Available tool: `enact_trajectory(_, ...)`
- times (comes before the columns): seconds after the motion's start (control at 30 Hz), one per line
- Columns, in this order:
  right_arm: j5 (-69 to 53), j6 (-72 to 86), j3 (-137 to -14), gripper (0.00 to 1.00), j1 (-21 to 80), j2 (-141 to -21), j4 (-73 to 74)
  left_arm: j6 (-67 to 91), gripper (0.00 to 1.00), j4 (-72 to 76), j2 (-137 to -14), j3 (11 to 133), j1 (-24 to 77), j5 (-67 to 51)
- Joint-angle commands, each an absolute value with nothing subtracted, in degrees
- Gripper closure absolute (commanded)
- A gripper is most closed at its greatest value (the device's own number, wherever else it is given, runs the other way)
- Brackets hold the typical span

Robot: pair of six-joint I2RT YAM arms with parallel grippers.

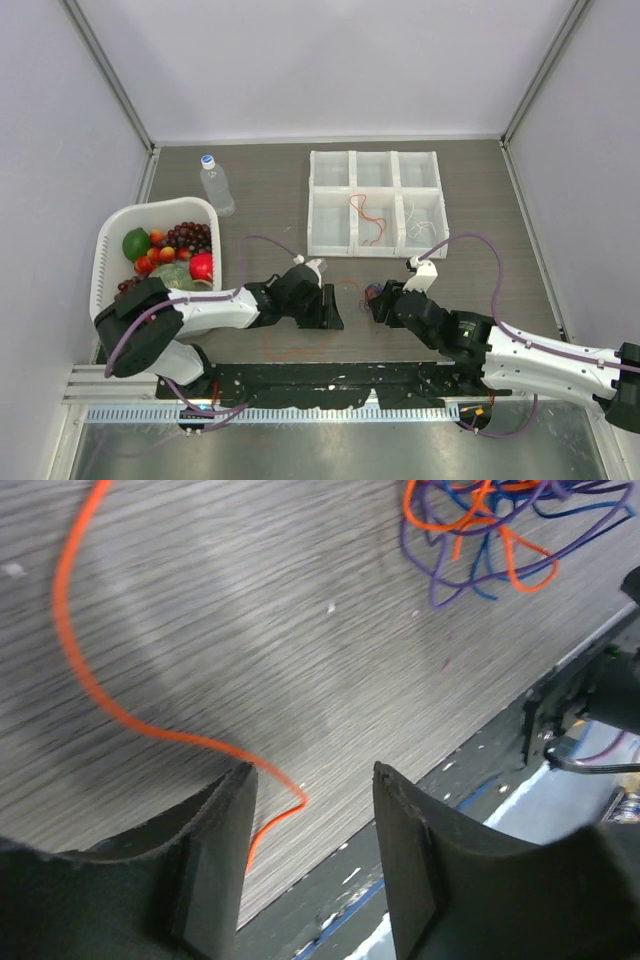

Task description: Untangle the cables

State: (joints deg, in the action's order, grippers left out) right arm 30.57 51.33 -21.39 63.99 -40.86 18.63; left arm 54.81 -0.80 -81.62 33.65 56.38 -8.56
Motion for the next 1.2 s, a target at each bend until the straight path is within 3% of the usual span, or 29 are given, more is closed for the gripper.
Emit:
enact_trajectory(0.0,32.2,50.7,-22.7,0.46,63.7,-40.5,16.3,57.0,0.48,6.5,-88.3,33.8,57.6,-11.7)
enact_trajectory(0.07,32.2,51.2,-22.1,0.46,63.7,-40.7,15.9,56.9,0.64,6.9,-90.8,34.2,57.7,-10.5)
enact_trajectory(0.17,31.6,52.4,-21.2,0.46,63.6,-41.1,15.4,55.3,0.98,1.8,-91.1,36.7,57.8,-8.0)
enact_trajectory(0.2,31.0,52.5,-21.4,0.46,63.5,-41.3,15.5,54.7,1.00,0.5,-89.8,37.0,57.9,-6.9)
enact_trajectory(0.43,30.8,52.6,-22.6,0.46,63.5,-42.7,13.4,47.4,1.00,-5.4,-72.4,37.0,57.9,3.4)
enact_trajectory(0.77,30.1,44.5,-32.1,0.46,60.6,-51.7,8.9,36.4,1.00,-6.5,-40.6,36.5,57.8,8.8)
enact_trajectory(1.0,24.6,37.4,-37.0,0.44,57.9,-67.1,4.4,30.4,1.00,-9.9,-35.9,44.7,57.8,4.4)
enact_trajectory(1.17,16.1,38.4,-38.6,0.44,57.9,-77.7,1.0,28.4,1.00,-11.0,-39.3,51.4,57.8,2.3)
